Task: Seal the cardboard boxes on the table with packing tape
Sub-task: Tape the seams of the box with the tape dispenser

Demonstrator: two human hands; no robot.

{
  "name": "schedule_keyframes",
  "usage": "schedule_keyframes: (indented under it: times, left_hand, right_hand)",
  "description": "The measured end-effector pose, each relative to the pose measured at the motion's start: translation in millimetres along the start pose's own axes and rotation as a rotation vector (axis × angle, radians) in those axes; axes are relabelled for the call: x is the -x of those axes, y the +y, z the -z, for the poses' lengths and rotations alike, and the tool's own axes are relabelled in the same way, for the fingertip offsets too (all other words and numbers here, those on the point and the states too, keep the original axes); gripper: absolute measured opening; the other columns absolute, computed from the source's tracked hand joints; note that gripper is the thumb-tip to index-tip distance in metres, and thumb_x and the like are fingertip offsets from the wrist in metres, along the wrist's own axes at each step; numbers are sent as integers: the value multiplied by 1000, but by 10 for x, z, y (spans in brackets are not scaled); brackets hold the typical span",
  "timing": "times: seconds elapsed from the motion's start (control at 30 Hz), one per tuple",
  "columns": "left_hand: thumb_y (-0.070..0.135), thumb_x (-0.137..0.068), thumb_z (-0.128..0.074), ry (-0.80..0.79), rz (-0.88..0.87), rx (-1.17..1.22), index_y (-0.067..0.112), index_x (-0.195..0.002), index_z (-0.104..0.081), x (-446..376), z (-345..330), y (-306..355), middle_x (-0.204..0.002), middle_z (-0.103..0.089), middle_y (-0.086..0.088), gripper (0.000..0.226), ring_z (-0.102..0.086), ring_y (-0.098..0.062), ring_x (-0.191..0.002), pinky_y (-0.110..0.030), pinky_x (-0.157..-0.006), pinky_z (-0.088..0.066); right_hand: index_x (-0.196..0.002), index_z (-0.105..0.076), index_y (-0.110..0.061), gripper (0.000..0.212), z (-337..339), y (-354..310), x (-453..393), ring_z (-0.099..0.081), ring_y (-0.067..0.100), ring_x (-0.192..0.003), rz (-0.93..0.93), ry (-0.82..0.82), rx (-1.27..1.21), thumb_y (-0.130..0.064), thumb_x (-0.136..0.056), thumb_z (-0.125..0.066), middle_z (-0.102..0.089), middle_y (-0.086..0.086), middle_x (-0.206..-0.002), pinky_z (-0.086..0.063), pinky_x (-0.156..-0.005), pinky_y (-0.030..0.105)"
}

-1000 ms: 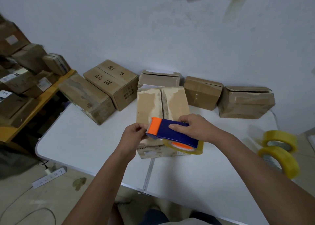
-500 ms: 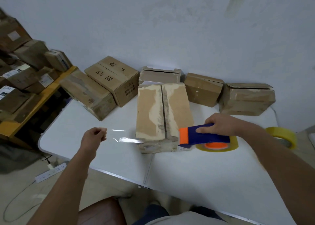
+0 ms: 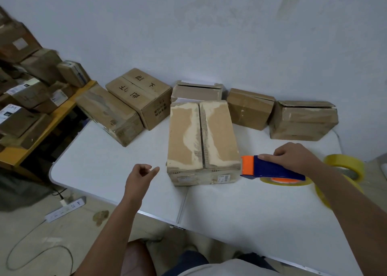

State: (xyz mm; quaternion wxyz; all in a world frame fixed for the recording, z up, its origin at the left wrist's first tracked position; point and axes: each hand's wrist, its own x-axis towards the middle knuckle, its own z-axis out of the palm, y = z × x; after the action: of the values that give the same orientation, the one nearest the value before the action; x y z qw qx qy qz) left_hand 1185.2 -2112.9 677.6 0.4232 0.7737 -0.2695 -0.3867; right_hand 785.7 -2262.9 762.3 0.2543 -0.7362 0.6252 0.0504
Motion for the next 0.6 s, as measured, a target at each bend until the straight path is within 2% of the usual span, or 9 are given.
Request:
schedule_keyframes:
  times: [0.3,0.47,0.6]
  left_hand:
    - [36,-88,-74,14,-8,-127,15,-107,-56,-23,-190,106,-95,-57,-2,34,-54,-12,-85,-24,-67,-44]
    - [47,-82,-76,7,7,-194,17,-107,-54,-76,-209,121,-98,-58,-2,44,-56,-16,-89,-26,-68,-45]
    - [46,-82,-76,9,-6,-249,15,-108,-54,-93,-244,95,-99,-57,-2,46,-56,-17,-91,-26,-67,-44]
  right_hand:
    - [-82,-69,-24,56,-28,178,-18,-63,12,-75,-11,29,-31,-76,-80,-47,-67,-6,-77,-46,-65,25]
    - [-84,-69,-24,55,-4,164,-49,-62,11,-76,3,30,-35,-74,-82,-48,-67,-7,-79,-43,-63,24]
    - [-85,-69,-24,54,11,159,-76,-61,10,-76,2,28,-36,-74,-82,-49,-66,-7,-79,-42,-63,24]
